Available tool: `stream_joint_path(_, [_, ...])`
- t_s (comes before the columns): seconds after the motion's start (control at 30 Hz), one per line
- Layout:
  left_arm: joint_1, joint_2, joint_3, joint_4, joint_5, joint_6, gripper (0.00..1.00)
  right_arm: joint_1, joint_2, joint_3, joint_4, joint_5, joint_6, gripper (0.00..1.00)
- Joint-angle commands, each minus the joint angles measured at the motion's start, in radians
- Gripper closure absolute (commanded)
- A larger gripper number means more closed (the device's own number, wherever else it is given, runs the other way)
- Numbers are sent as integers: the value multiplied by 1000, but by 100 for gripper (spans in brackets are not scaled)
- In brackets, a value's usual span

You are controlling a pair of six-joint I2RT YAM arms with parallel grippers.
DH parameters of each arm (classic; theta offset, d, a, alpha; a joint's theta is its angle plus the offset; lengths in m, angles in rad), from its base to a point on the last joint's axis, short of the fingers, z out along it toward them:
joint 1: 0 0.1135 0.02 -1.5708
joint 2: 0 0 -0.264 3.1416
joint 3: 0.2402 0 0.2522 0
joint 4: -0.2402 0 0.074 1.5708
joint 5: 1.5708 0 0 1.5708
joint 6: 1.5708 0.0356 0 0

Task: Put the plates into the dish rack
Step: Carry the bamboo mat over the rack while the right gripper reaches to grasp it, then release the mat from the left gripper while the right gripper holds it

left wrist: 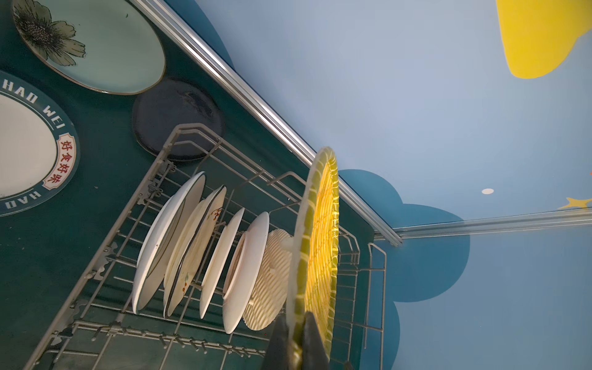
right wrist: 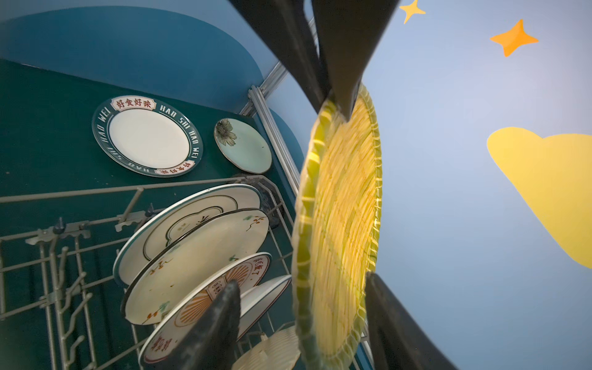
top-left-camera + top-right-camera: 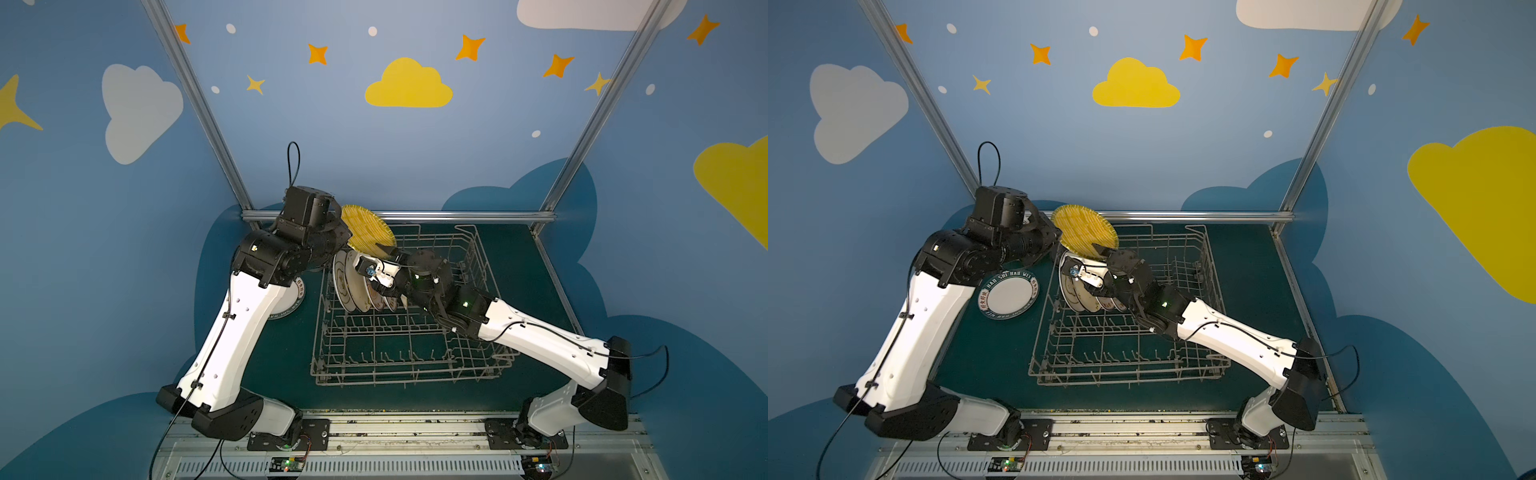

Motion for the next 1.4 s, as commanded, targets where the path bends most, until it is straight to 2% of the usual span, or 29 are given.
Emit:
stream_joint_path(0.0, [-3,-38,0,16,-27,-3,96,7,14,33,30,20,-5,47])
stream_joint_path(0.13, [-3,-47,-4,16,-28,-4,96,7,32,49,17,12,-15,59])
stream_joint_path(0.3, [-4,-48,-12,15,-25,-3,96,14,46,57,16,0,-31,69])
stream_joint_path(0.7, [2,-52,-24,18,-29,15,96,18,53,63,4,-3,-40,69])
stream_joint_path(0.73, [7,-52,-25,19,-24,21,96,18,48,59,5,-3,-39,100])
stream_joint_path(1.03, [47,-57,-50,39,52,42,96,18,21,50,20,5,-48,100])
stream_joint_path(1.07, [54,-61,-52,40,59,44,94,18,19,50,21,3,-48,100])
stream_joint_path(1.17, [83,-76,-63,49,90,56,79,18,15,52,21,5,-50,100])
stream_joint_path(1.37, [184,-117,-56,71,190,110,28,15,2,57,14,24,-50,100])
